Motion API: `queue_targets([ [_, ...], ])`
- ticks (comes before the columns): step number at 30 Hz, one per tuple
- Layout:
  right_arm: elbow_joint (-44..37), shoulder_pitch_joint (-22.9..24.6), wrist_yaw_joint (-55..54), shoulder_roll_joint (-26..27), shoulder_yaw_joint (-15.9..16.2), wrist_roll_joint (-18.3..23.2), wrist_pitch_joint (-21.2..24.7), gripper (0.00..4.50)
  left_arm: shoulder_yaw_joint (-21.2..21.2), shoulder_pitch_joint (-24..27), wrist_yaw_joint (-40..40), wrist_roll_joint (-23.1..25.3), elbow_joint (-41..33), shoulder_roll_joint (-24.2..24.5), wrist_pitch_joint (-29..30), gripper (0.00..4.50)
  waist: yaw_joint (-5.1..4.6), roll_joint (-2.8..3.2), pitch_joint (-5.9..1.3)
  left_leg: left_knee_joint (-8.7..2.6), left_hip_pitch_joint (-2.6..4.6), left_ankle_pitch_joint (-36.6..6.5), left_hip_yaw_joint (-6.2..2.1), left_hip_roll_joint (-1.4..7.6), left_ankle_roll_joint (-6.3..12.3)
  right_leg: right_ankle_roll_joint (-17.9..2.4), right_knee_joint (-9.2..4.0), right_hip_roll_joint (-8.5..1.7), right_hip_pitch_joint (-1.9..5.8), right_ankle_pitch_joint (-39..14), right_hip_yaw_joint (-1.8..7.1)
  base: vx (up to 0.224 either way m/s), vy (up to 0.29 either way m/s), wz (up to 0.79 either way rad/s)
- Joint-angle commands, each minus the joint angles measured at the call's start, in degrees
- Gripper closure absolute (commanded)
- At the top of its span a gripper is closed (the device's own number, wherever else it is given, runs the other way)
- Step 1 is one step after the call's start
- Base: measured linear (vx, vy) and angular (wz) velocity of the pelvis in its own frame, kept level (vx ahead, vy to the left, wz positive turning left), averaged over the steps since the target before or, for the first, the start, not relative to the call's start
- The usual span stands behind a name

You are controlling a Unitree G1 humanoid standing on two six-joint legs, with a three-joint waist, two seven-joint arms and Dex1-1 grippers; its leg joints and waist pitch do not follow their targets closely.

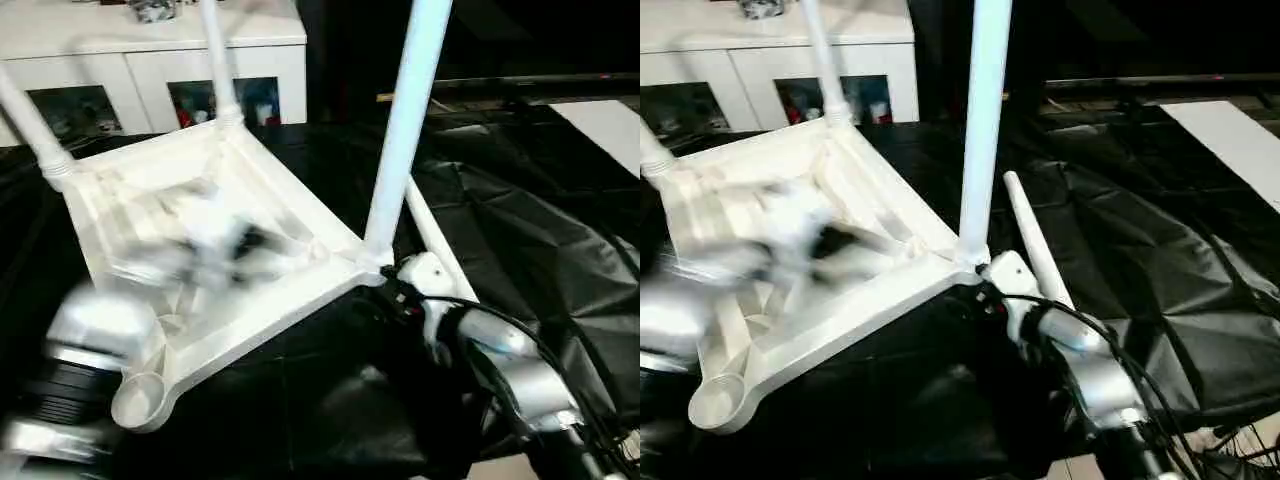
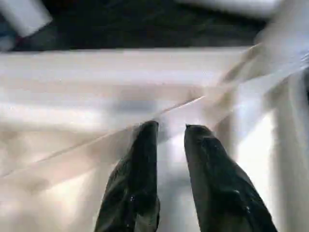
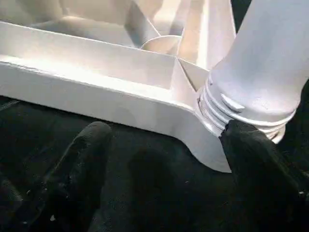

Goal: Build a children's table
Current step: Rotate table base

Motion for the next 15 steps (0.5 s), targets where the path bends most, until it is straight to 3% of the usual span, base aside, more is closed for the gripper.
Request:
queue_targets([
  [1, 2.71, -1.48, -1.73, 0.57, 0.84, -1.81, 0.08, 0.67, 1.26, 0.22, -0.90, 3.58, 2.34, 5.76, 0.18, 3.40, 0.41, -0.17, -3.81, -3.91, 0.74, -10.07, -1.00, 2.11, 1.80, -11.50, -4.01, -3.90, 2.65, -11.40, 2.23, 0.000, 0.000, 0.00],
  [7, 10.36, -5.78, -6.48, 1.93, 0.28, -4.36, -3.72, 0.67, -0.35, 4.80, -5.33, 7.44, 4.63, 17.32, -0.63, 3.40, 0.10, 0.59, -3.68, -4.29, 1.46, -13.33, -1.01, 2.37, -0.63, -11.62, -4.11, -3.92, 1.94, -12.39, 2.47, 0.000, 0.000, 0.00],
  [12, 16.80, -9.44, -10.79, 3.53, -1.00, -5.33, -6.79, 0.67, -2.36, 6.64, -6.15, 9.02, 4.67, 20.92, 0.10, 3.40, 0.54, 0.63, -3.81, -4.30, 1.72, -15.15, -0.90, 2.38, -1.80, -12.92, -3.91, -4.06, 1.80, -10.26, 2.62, 0.000, 0.000, 0.00],
  [15, 16.74, -10.01, -11.12, 3.97, -0.76, -5.50, -7.93, 0.67, -3.90, 7.81, -7.11, 9.00, 4.12, 21.74, 0.73, 3.40, 0.50, 0.32, -3.80, -4.39, 1.22, -14.16, -0.96, 2.32, -1.55, -12.35, -3.78, -4.16, 2.26, -9.99, 2.66, 0.000, 0.000, 0.00],
])
